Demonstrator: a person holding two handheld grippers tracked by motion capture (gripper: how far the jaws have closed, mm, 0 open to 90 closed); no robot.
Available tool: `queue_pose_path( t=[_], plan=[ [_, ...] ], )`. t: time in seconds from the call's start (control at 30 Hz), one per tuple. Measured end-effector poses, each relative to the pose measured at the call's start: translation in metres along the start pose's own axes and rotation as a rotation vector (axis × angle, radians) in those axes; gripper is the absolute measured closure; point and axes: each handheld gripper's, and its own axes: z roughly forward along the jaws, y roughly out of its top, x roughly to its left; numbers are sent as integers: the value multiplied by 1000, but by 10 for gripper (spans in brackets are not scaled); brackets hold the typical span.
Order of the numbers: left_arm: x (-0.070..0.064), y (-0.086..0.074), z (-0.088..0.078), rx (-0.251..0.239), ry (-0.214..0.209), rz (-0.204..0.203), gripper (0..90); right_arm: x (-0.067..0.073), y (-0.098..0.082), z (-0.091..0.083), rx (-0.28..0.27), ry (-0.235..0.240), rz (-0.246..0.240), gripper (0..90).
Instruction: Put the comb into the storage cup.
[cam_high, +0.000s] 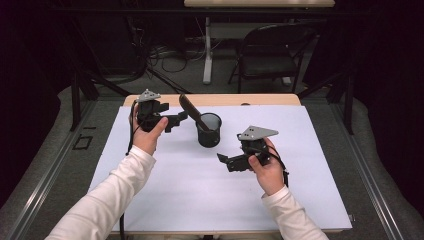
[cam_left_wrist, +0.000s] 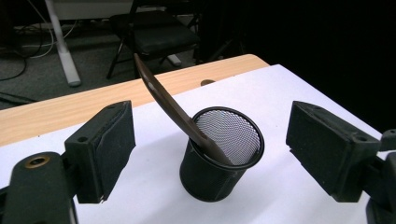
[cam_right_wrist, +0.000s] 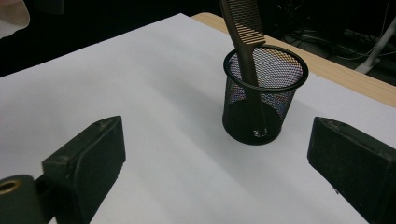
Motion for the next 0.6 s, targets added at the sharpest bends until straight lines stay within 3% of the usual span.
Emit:
queue_pose_path(
  t=[0.1, 0.27, 0.6],
  plan=[
    [-1, 0, -3, 7, -15, 28, 158, 0, 0, 0, -1, -1, 0, 42],
    [-2, 0, -6, -9, -27, 35, 158, 0, 0, 0, -2, 0, 0, 42],
    [-4, -1, -9, 4, -41, 60, 158, -1, 0, -1, -3, -2, 1, 42]
  ],
)
